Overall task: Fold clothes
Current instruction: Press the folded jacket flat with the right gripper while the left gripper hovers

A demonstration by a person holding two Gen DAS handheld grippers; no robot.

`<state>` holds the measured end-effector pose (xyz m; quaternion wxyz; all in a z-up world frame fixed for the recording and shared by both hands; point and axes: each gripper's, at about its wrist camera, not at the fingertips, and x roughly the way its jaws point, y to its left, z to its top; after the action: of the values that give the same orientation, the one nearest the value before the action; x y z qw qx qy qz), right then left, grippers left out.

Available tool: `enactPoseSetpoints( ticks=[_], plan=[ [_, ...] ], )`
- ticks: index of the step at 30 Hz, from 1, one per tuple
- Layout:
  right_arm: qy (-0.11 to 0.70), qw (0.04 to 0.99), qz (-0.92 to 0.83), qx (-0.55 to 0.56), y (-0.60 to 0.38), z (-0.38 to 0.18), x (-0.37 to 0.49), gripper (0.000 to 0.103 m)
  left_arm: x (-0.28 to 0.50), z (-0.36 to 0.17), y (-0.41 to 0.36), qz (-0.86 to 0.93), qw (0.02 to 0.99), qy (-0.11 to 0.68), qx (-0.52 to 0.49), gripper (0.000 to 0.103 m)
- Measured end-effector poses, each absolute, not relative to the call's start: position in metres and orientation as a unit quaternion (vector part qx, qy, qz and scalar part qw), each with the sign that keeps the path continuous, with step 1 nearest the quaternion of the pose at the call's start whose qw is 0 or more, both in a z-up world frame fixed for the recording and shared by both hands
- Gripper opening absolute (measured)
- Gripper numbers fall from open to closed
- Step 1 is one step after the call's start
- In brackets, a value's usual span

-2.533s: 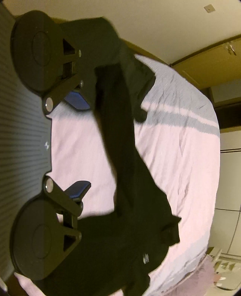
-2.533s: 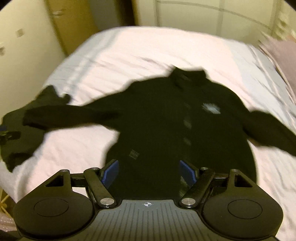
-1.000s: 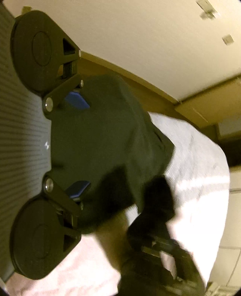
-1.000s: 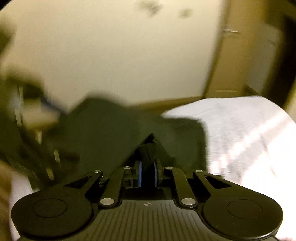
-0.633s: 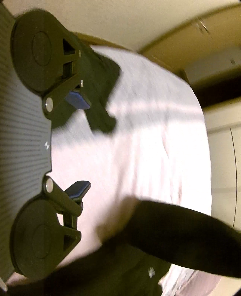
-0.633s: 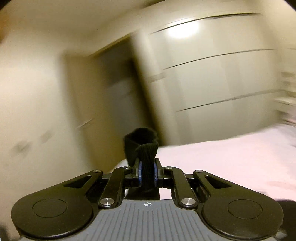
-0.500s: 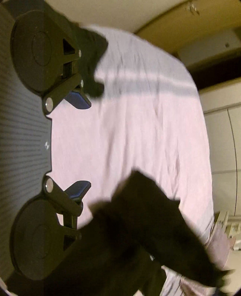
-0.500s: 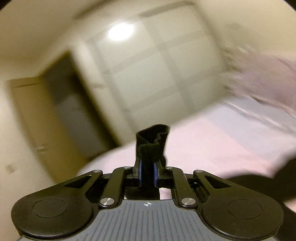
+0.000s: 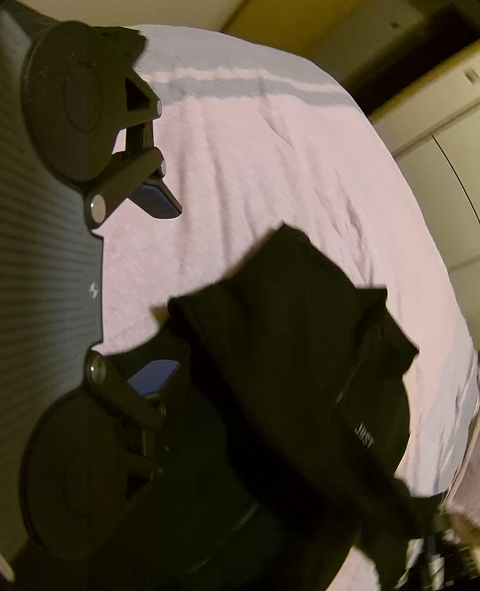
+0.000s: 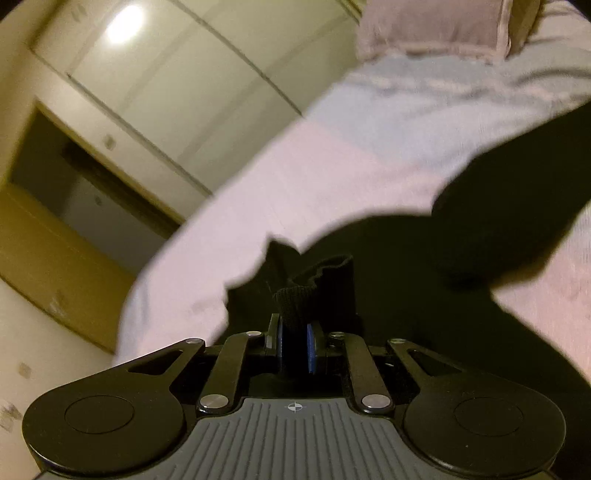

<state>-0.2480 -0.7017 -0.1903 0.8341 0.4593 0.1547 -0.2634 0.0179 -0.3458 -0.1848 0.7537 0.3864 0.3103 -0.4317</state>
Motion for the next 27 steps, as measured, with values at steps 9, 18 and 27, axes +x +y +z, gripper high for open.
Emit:
enactPoseSetpoints(
  ticks=[9,18,27],
  plan=[
    [0.212,0.735,-0.329,0.553,-0.71,-0.273,-0.292,0.042,0.016,-0.228,-0.396,-0.477,0.702,0.317,0.424,0.081],
    [0.221,0.717,-0.335,0.569,-0.724,-0.287,-0.28,0.024,0.021,-0.229,-0.42,-0.495,0.687,0.312,0.432,0.081],
    [0.147,0.863,-0.2,0.441,-0.749,-0.208,-0.237,0.019,0.024,-0.238,-0.423,-0.494,0.682,0.329,0.427,0.081]
  ],
)
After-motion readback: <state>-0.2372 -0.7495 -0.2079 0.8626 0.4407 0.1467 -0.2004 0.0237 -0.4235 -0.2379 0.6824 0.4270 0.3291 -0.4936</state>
